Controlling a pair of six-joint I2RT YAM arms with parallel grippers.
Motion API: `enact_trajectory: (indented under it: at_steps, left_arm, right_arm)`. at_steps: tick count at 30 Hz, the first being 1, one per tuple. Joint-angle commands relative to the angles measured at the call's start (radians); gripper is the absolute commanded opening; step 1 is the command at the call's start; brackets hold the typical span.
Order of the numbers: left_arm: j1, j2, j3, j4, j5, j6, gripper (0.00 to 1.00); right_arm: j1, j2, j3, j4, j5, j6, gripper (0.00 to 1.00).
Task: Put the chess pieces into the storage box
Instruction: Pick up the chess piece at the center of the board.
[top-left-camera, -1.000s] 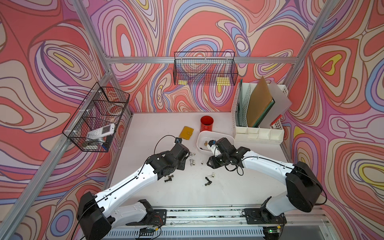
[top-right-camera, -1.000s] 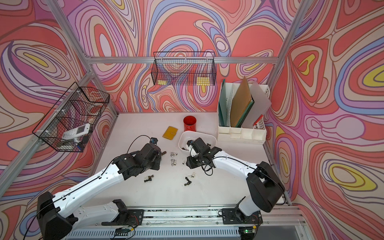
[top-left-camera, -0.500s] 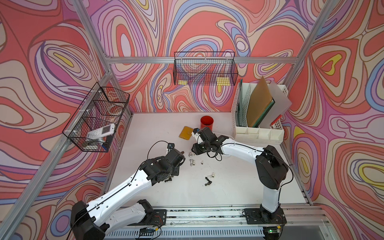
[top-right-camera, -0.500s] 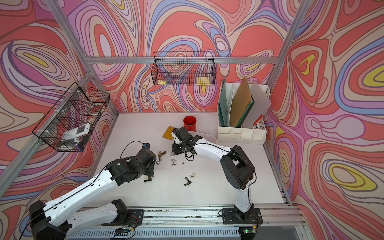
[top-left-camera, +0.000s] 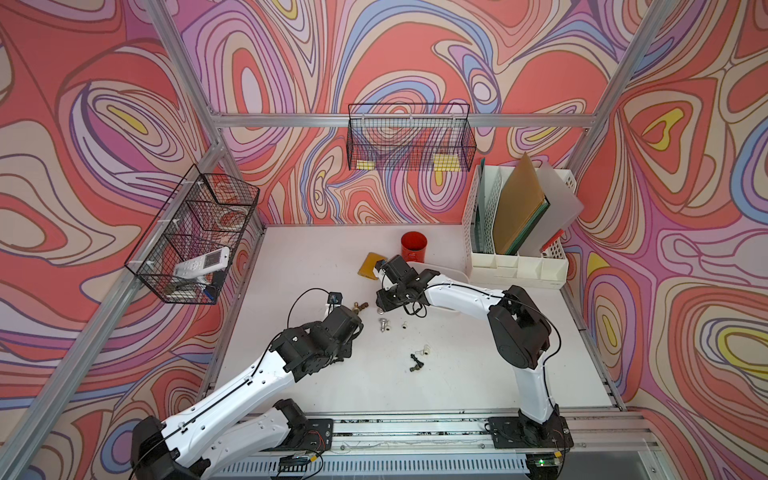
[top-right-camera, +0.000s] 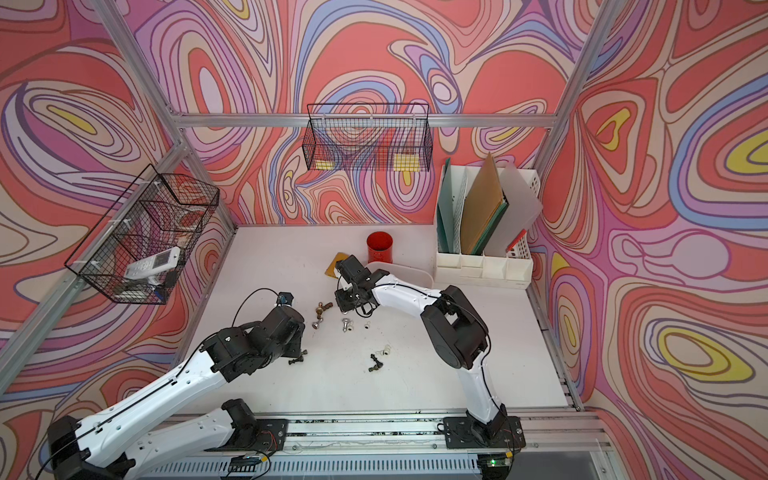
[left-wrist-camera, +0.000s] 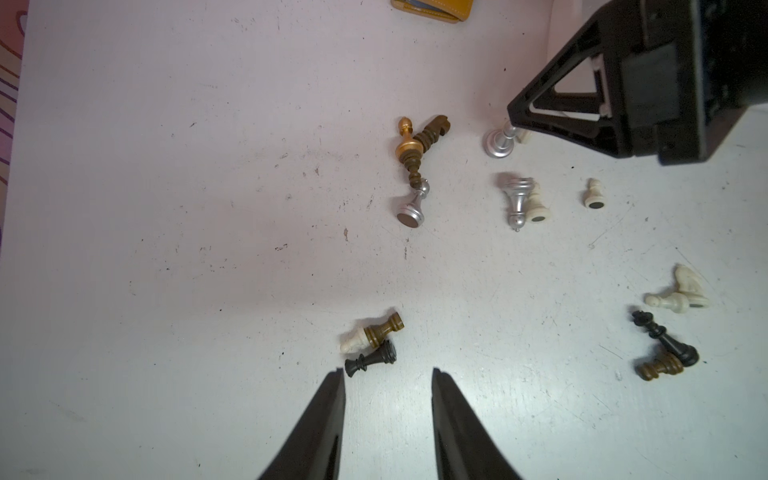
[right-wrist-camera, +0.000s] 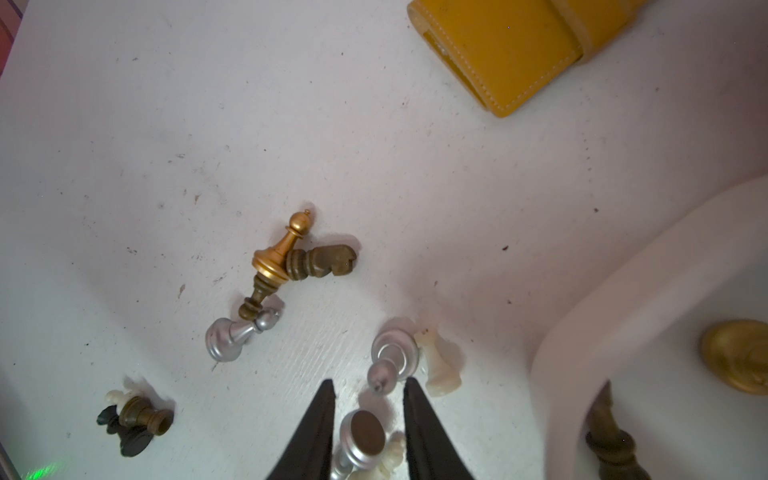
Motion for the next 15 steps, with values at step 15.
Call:
enact_trajectory:
  at_steps: [15]
  left_arm:
    - [0.003,-0.035,-0.044,-0.005,-0.020,0.001,0.41]
  right_arm:
    - [0.015,0.103,0.072,-0.033,0.054,-0.009,0.28]
